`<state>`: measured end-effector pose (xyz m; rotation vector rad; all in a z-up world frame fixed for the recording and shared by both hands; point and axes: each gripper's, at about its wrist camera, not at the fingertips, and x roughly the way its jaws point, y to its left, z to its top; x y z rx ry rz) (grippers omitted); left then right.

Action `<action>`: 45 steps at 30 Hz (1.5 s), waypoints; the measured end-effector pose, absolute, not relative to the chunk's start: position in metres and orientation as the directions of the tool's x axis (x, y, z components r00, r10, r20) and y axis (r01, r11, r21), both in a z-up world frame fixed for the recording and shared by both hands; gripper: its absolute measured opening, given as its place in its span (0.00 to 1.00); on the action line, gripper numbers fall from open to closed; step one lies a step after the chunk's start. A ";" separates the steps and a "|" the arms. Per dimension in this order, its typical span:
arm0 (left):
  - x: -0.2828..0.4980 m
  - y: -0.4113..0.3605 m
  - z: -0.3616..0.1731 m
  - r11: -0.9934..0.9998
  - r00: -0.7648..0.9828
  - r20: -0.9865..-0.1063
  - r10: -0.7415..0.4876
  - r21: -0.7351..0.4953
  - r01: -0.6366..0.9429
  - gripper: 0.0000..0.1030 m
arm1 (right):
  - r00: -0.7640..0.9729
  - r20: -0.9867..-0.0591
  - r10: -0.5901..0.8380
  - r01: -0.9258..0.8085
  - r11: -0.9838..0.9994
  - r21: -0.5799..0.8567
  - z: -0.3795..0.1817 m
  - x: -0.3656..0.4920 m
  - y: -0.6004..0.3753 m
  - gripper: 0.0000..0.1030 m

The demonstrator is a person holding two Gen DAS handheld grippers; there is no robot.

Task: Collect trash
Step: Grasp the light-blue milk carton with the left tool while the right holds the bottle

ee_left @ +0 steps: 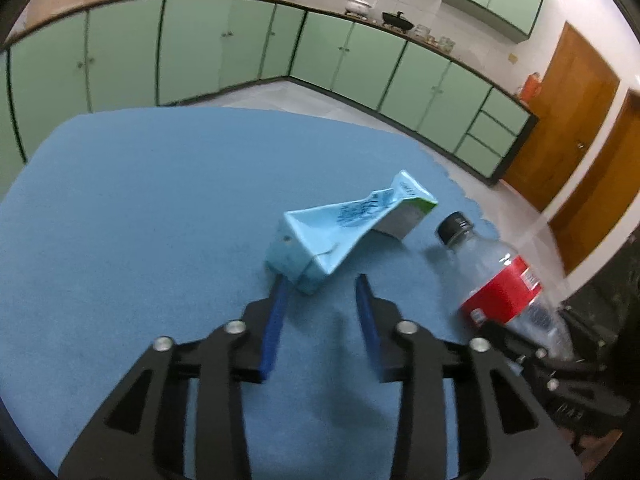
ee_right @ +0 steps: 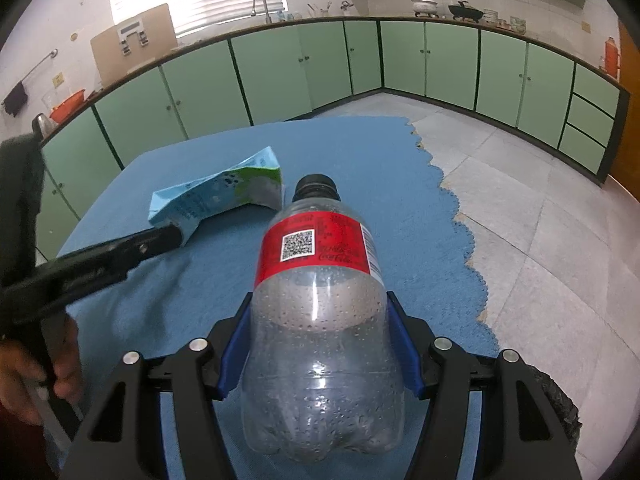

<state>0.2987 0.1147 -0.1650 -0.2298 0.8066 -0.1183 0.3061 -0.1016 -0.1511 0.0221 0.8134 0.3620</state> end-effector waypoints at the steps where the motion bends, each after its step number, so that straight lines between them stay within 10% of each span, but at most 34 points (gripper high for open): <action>1: 0.297 0.117 -0.164 0.971 0.694 -0.699 -0.175 -0.238 0.005 0.46 | 0.631 -0.706 0.322 -0.304 0.940 0.158 -0.151 0.307 -0.102 0.60; 6: 0.310 0.125 -0.161 0.981 0.700 -0.701 -0.139 -0.194 0.000 0.64 | 0.637 -0.702 0.319 -0.296 0.942 0.160 -0.153 0.309 -0.102 0.60; 16: 0.348 0.113 -0.167 0.973 0.636 -0.740 -0.218 -0.213 0.086 0.65 | 0.640 -0.699 0.319 -0.287 0.943 0.169 -0.156 0.310 -0.103 0.60; 21: 0.351 0.111 -0.168 0.970 0.633 -0.740 -0.228 -0.228 0.083 0.32 | 0.645 -0.698 0.310 -0.287 0.945 0.155 -0.156 0.308 -0.100 0.60; 29: 0.315 0.113 -0.164 0.980 0.660 -0.735 -0.156 -0.199 0.011 0.31 | 0.648 -0.697 0.307 -0.285 0.946 0.151 -0.156 0.305 -0.098 0.60; 38: 0.306 0.108 -0.160 0.987 0.653 -0.747 -0.126 -0.161 0.006 0.59 | 0.635 -0.718 0.286 -0.286 0.950 0.125 -0.156 0.309 -0.090 0.60; 45: 0.311 0.104 -0.159 0.988 0.649 -0.749 -0.133 -0.154 0.024 0.29 | 0.624 -0.718 0.309 -0.249 0.949 0.192 -0.154 0.304 -0.105 0.59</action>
